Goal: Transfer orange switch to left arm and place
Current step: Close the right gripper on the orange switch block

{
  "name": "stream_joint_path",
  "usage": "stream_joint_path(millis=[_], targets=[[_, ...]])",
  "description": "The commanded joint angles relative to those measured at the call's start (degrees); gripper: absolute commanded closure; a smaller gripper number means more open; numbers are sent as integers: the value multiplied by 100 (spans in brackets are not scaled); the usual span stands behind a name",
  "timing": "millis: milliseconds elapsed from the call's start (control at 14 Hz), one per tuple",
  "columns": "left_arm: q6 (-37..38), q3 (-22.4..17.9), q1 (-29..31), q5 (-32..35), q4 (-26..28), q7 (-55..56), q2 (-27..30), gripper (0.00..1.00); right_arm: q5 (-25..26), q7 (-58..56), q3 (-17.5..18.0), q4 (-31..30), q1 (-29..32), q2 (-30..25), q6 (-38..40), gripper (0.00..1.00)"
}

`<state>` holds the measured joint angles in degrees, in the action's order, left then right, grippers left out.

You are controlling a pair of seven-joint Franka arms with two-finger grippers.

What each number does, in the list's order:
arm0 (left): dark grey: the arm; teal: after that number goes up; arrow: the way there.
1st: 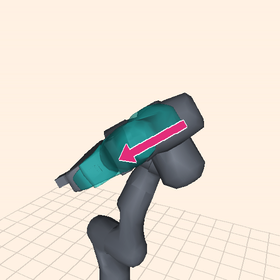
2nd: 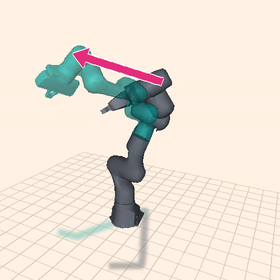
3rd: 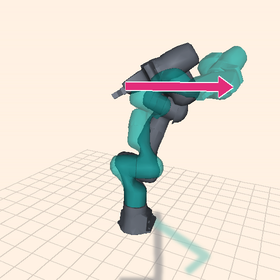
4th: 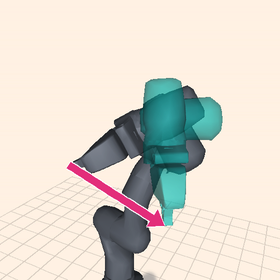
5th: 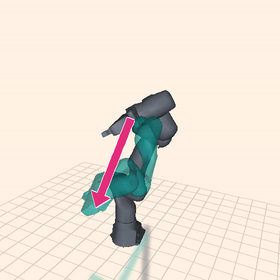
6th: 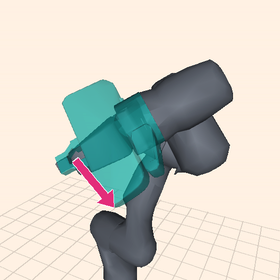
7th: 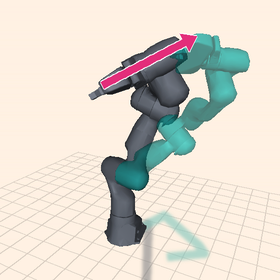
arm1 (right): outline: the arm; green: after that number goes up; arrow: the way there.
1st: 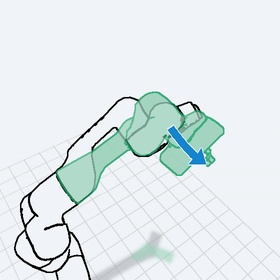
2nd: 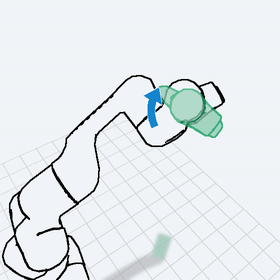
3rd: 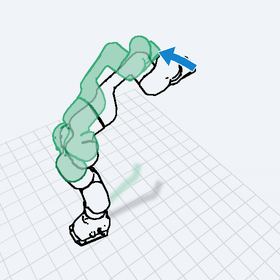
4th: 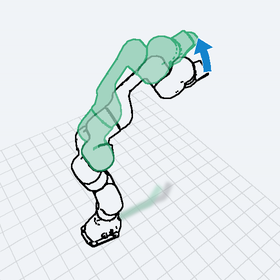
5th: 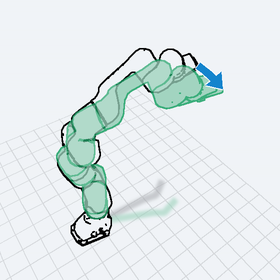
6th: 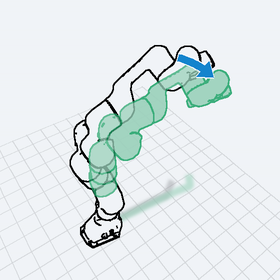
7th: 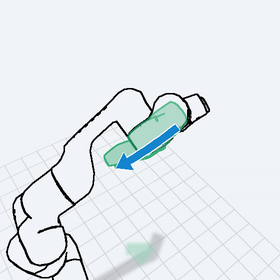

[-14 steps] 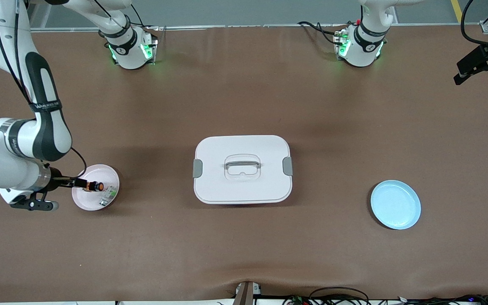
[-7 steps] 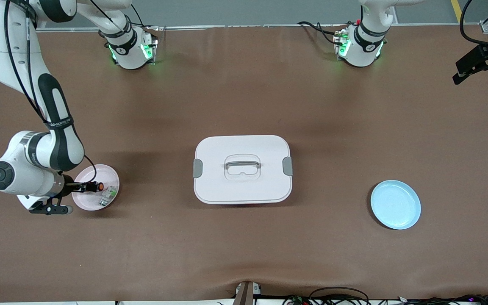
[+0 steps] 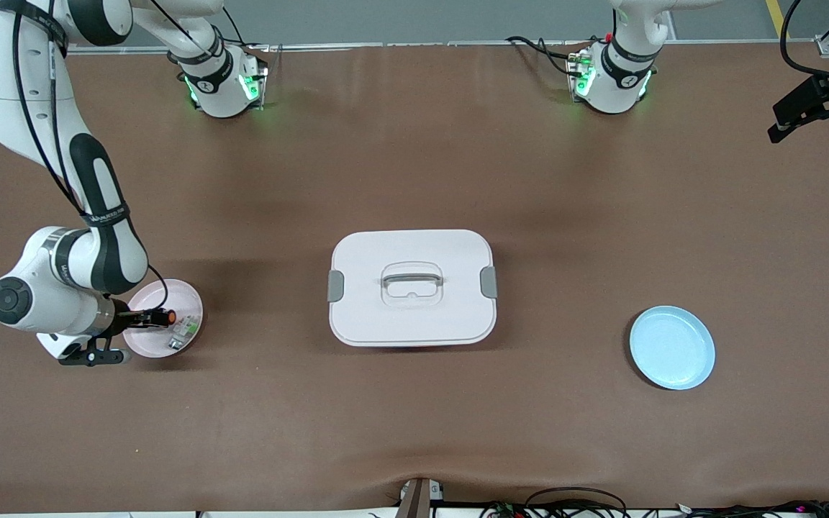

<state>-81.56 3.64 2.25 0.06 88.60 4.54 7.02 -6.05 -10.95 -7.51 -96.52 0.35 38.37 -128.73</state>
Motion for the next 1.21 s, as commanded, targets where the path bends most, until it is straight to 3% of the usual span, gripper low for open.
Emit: stream_joint_path(millis=[0, 714, 786, 929, 1000, 1143], targets=[[150, 32, 4, -15, -106, -6, -25, 0, -203, -126, 21, -24, 35, 48, 6, 0], [456, 41, -14, -33, -106, 20, -8, 0, -203, -144, 21, -315, 0, 101, 24, 0], [466, 41, -14, -33, -97, 20, -8, 0, -194, -144, 21, -315, 0, 101, 50, 7], [536, 67, -14, -33, -106, 29, 1, 0, -194, -153, 21, -315, -18, 101, 59, 44], [545, 76, -5, -41, -106, 29, 1, 0, -194, -205, 21, -315, -18, 92, 59, 58], [563, 76, -5, -41, -106, 29, 10, 0, -194, -346, 21, -306, -18, 92, 59, 70]])
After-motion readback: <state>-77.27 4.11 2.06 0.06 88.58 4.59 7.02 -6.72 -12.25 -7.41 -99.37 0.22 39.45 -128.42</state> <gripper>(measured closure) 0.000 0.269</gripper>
